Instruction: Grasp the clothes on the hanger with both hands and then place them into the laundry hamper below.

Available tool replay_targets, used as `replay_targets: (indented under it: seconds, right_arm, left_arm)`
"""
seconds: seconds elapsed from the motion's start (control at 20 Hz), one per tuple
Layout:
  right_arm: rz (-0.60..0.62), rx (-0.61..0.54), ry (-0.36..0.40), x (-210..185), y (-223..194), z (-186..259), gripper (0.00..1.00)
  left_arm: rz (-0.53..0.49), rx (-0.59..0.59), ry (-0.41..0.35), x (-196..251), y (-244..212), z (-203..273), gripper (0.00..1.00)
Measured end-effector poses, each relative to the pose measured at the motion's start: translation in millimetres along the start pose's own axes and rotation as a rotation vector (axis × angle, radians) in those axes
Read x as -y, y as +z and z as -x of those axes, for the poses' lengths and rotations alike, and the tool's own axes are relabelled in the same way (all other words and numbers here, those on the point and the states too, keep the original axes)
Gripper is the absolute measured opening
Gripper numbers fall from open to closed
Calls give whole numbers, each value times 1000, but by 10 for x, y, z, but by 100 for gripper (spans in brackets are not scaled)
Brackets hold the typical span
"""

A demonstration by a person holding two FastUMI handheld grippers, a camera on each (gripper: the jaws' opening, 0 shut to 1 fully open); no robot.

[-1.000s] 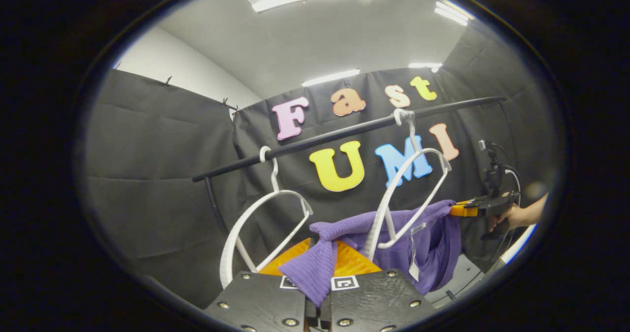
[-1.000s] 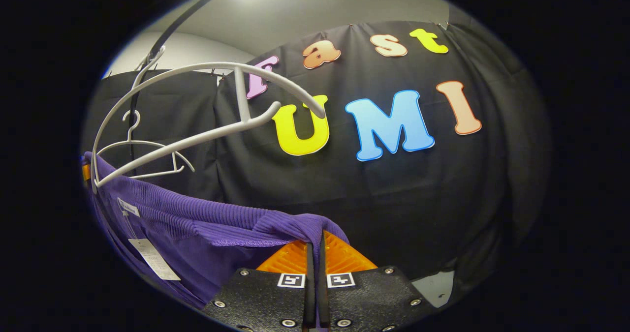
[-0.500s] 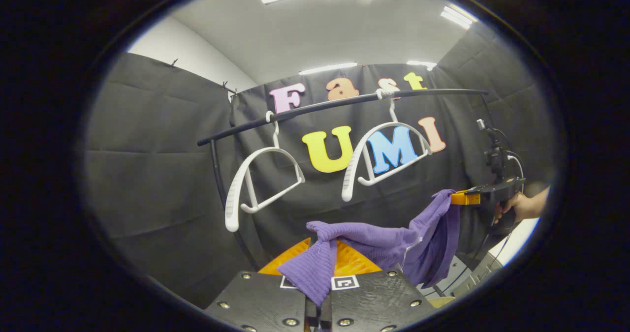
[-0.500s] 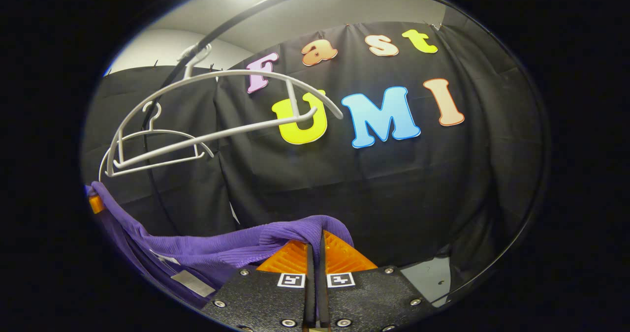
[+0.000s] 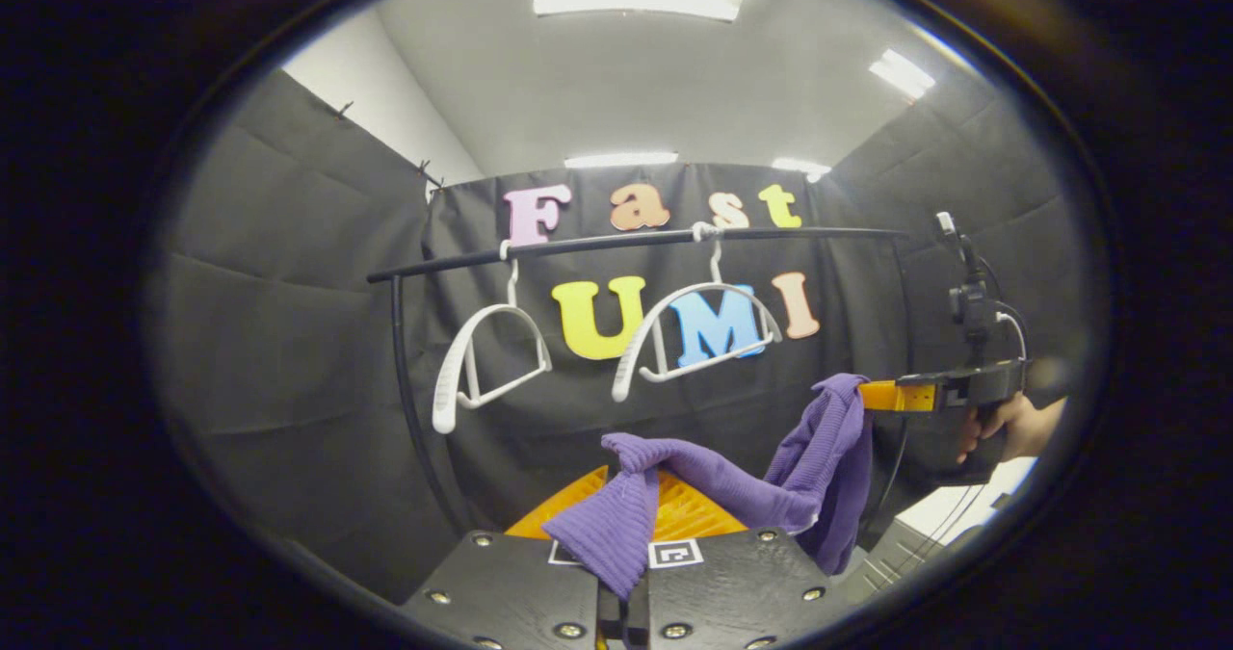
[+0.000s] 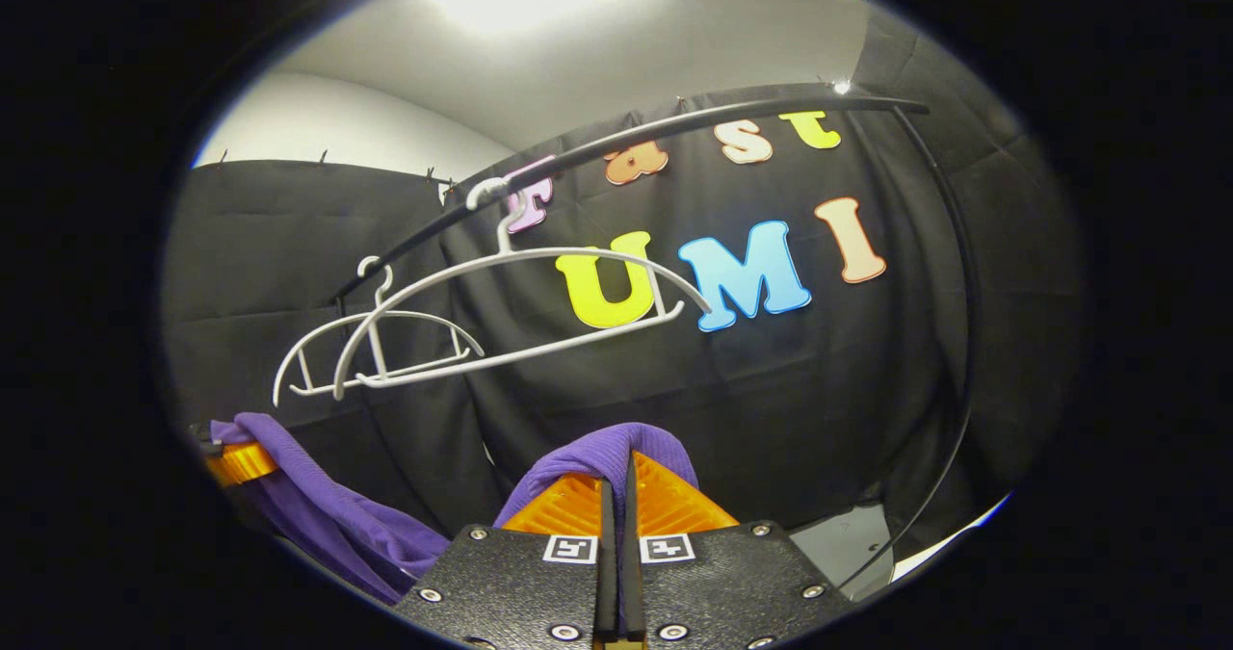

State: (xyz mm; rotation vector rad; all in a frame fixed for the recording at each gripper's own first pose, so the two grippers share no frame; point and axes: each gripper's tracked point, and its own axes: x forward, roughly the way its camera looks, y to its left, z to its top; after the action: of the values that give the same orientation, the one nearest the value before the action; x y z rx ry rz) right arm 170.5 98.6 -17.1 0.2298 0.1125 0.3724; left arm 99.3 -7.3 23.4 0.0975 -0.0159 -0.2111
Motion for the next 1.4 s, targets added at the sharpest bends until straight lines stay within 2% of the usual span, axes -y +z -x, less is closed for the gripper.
replay_targets:
  seconds: [0.25, 0.45, 0.6, 0.7, 0.85, 1.2, 1.4]
  right_arm:
    - [2, 35, -11, -351, 71, 431, 2]
    - [20, 22, -20, -570, -89, 676, 2]
    - [34, -20, -27, -645, -412, 820, 2]
    - [37, -55, -58, -575, -669, 853, 2]
    - [52, -118, -110, -439, -1128, 1022, 2]
    - [112, -296, -196, -101, -2033, 1246, 2]
    - [142, -398, -229, 72, -2568, 1278, 2]
  left_arm:
    - [71, 39, -69, 245, -1, 100, 9]
    - [96, 44, -108, 470, -75, 127, 9]
    - [116, 22, -119, 656, -273, 114, 8]
    - [131, -12, -106, 725, -506, 121, 9]
    - [136, -88, -62, 742, -948, 148, 8]
    - [150, -274, -55, 952, -1897, 253, 8]
    - [111, -388, -56, 1068, -2499, 241, 8]
